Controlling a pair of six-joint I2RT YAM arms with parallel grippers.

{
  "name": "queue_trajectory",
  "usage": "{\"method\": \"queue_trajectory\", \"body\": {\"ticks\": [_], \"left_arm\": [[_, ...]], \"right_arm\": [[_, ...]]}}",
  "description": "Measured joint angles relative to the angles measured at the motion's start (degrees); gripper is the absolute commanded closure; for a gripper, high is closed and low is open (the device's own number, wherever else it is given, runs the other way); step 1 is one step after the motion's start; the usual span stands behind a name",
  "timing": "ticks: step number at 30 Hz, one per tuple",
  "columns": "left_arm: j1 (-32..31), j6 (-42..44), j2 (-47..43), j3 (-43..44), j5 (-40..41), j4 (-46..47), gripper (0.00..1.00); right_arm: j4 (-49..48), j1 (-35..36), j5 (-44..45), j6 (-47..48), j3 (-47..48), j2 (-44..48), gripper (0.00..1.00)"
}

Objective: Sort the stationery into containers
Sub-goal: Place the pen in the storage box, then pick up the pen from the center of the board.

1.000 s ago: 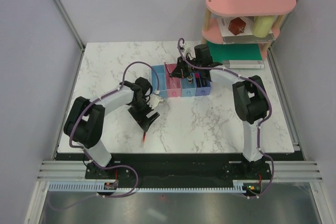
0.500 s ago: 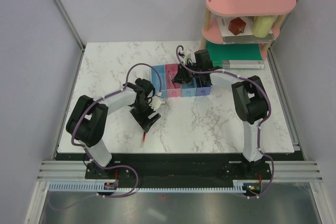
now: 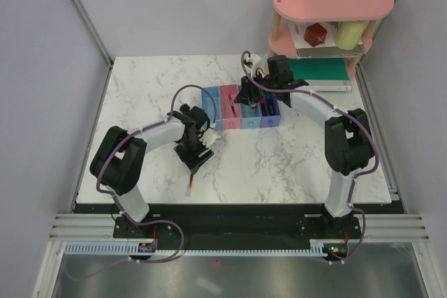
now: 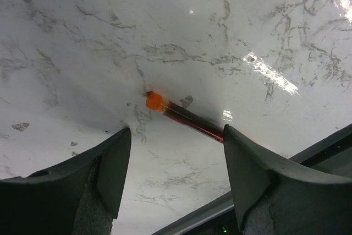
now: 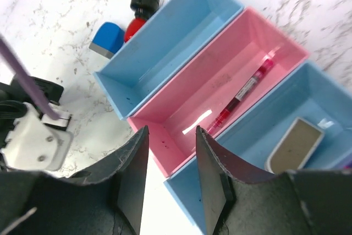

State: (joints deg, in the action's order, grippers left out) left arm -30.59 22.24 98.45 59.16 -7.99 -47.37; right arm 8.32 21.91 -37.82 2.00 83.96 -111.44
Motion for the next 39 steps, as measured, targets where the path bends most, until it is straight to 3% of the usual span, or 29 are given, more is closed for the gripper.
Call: {"method": "queue_trajectory", "body": {"ticks": [4,9,13,15,16,30,34,39], "left_arm": [[-1.16,-1.55,1.01,0.79,1.77,-0.42,0.28],[-2.89,-2.78,2.49,1.79,5.18,-0.96,0.44],[-3.67,-3.39,3.89,2.84,7.17,-1.79,0.64],[-3.93,-3.69,4.24,3.15,7.15,-2.25,0.83],[-4.13,-3.91,4.39,3.28,7.04,-2.49,0.98],[-4.85,-4.33,4.55,3.93,6.86,-3.72,0.98],[-5.31,-4.31,4.17,5.64,2.34,-5.62,0.98],[-6.21,-4.17,0.94,16.46,-5.55,-10.16,0.98]], "right_arm": [[1.90,-0.74,0.37,1.07,1.64,4.07,0.53],[3.87,-1.03,0.61,2.10,3.61,7.43,0.53],[5.99,-1.03,0.83,2.64,3.74,9.29,0.53],[6.62,-1.03,0.85,2.80,3.85,9.51,0.53],[6.95,-1.03,0.87,2.84,3.87,9.60,0.53],[10.19,-2.40,2.29,4.37,4.26,13.00,0.53],[12.02,-2.71,2.97,6.51,4.26,14.34,0.53],[14.16,-3.37,3.67,9.51,1.14,16.46,0.29]]}}
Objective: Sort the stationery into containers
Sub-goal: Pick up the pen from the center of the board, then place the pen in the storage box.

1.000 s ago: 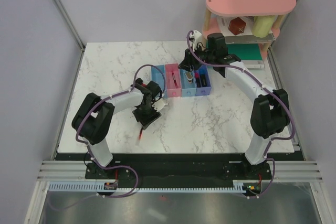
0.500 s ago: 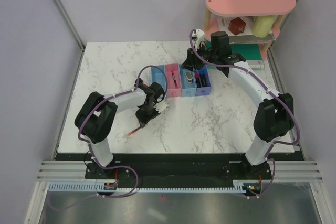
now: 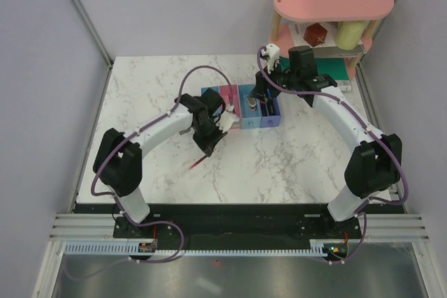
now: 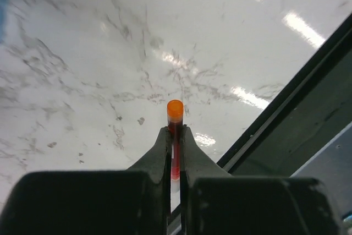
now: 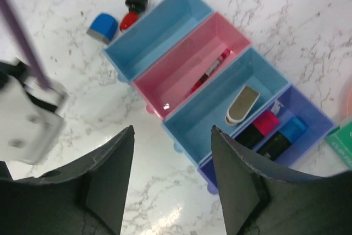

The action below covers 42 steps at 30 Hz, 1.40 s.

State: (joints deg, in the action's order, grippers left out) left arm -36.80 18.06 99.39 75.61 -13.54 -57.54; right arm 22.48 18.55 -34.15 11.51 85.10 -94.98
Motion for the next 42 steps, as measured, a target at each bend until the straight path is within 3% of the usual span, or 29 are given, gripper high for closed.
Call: {"method": "queue_trajectory", "body": {"ticks": [1,6,13,24,33,42], "left_arm": [[-0.04,0.04,-0.85,2.89,-1.53,-0.83,0.98],[-0.02,0.79,-4.79,15.50,-8.07,-1.51,0.98],[1.42,0.92,-4.57,20.24,-12.83,3.30,0.98],[11.43,-10.75,8.22,20.24,-18.08,28.22,0.98],[17.18,-21.62,16.20,24.13,-20.02,39.30,0.98],[17.55,-28.41,20.98,25.35,-22.34,44.61,0.98]], "right_arm": [[0.70,-0.24,0.04,0.57,-1.22,0.70,0.20],[4.55,-1.46,-0.09,3.50,-5.88,3.30,0.02],[10.82,-3.34,0.00,7.45,-6.47,7.30,0.02],[13.11,-6.29,3.39,11.87,-18.95,21.22,0.02],[13.20,-9.57,4.07,11.93,-23.26,22.08,0.02],[13.05,-9.73,4.07,11.93,-23.26,22.08,0.02]]}}
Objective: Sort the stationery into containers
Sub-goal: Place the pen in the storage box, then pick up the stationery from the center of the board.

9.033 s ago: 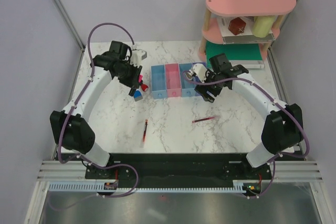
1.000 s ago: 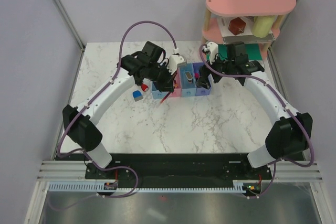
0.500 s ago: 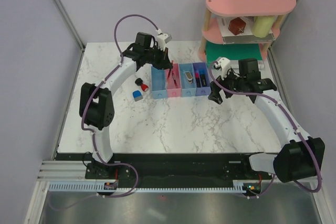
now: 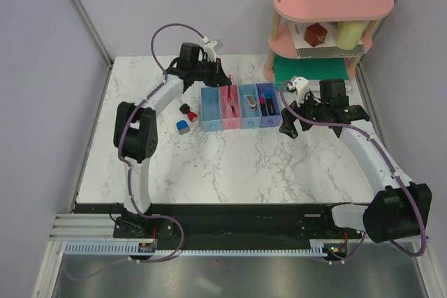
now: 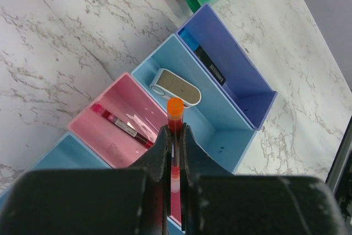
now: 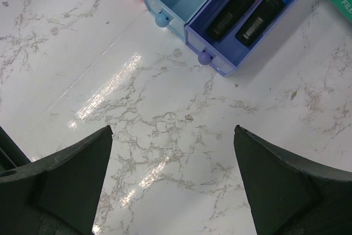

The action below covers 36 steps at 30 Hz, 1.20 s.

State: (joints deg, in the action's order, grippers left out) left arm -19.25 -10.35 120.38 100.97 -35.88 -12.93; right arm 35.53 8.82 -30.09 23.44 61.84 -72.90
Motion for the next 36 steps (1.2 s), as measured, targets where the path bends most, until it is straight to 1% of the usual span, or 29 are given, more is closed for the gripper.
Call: {"method": "queue_trajectory", "body": {"ticks": [1,2,3,4,5,7,8,9,11,18,21,24,27,30,33,36], "left_arm": [[0.00,-0.42,0.52,0.00,-0.28,0.09,0.98],[-0.02,-0.76,1.01,-0.07,-0.39,0.26,0.96],[-0.02,-0.96,1.46,-0.20,-0.46,0.26,0.90],[-0.02,-1.07,1.70,-0.39,-0.44,0.31,0.83],[-0.02,-1.11,1.86,-0.74,-0.46,0.35,0.69],[-0.02,-1.03,1.90,-1.36,-0.44,0.20,0.59],[-0.02,-1.25,1.90,-1.62,-0.46,-0.04,0.45],[0.00,-1.16,1.90,-1.64,-0.48,-0.24,0.37],[0.00,-1.03,1.90,-1.70,-0.44,-0.35,0.24],[0.00,0.90,1.49,-1.75,-0.13,-2.49,0.22],[0.00,4.48,-0.24,-1.77,0.74,-6.32,0.20],[0.00,10.71,-4.55,-2.84,4.07,-12.35,0.18],[0.00,16.15,-11.37,-6.01,9.44,-17.70,0.15],[0.17,19.93,-18.73,-12.61,15.06,-20.96,0.12],[0.35,22.97,-23.47,-18.99,19.61,-23.58,0.09],[0.57,27.30,-25.55,-25.22,22.97,-25.64,0.07]], "right_arm": [[0.00,0.00,0.00,0.00,0.00,0.00,0.02],[0.00,0.00,0.00,0.00,0.00,0.00,0.02],[0.00,0.00,0.00,0.02,0.00,0.00,0.02],[-0.02,0.00,0.00,0.07,0.00,-0.02,0.02],[-0.02,0.00,-0.02,0.20,0.00,-0.02,0.02],[-0.04,0.00,-0.04,0.35,0.00,-0.02,0.02],[-0.04,0.00,-0.04,0.37,0.00,-0.02,0.02],[-0.04,0.00,-0.04,0.39,0.00,-0.07,0.02],[-0.04,0.00,-0.07,0.39,0.00,-0.07,0.02],[0.04,0.00,-0.24,0.81,0.02,-0.17,0.02],[0.35,0.00,-0.31,0.94,0.48,-0.33,0.02],[0.98,-0.02,-0.63,1.05,1.90,-0.52,0.02],[0.96,-0.07,-1.25,1.07,3.34,-0.66,0.02],[0.90,-0.07,-2.03,1.03,3.89,-0.68,0.02],[0.94,-0.04,-2.69,1.01,3.98,-0.68,0.02],[1.01,-0.07,-3.08,1.01,4.24,-0.68,0.02]]}}
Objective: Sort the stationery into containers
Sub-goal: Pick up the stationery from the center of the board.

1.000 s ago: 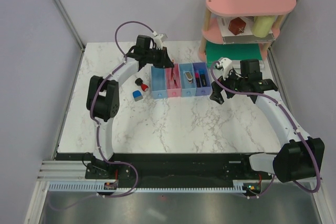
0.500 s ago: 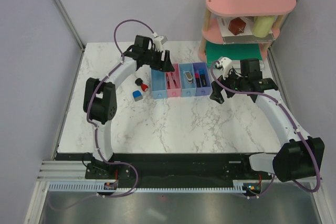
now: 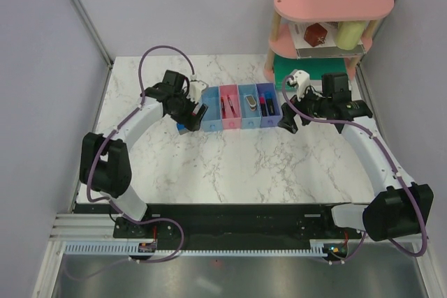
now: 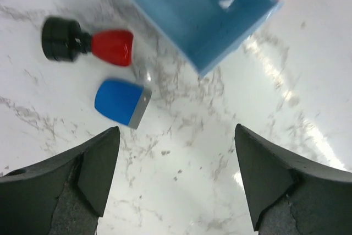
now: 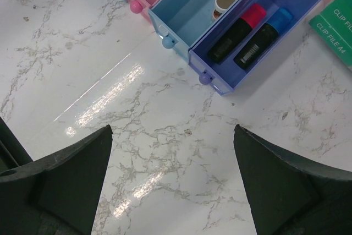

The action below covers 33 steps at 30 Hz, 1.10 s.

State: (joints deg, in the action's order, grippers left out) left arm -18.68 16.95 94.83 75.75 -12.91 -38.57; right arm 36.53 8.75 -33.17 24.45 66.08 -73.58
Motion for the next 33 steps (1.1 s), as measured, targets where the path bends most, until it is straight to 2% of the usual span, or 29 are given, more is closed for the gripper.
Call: {"method": "queue_trajectory", "body": {"ticks": [5,19,33], "left_arm": [[0.70,7.32,0.35,-5.79,3.91,-1.97,0.07],[4.61,18.27,7.21,-2.51,3.63,0.72,0.07],[4.85,22.99,13.81,-1.40,2.19,5.20,0.10]], "right_arm": [[0.33,0.02,-0.79,0.00,1.75,0.02,0.02],[0.55,0.00,-1.64,-0.17,2.03,1.68,0.02],[0.81,0.00,-1.62,-0.17,2.03,1.68,0.02]]}}
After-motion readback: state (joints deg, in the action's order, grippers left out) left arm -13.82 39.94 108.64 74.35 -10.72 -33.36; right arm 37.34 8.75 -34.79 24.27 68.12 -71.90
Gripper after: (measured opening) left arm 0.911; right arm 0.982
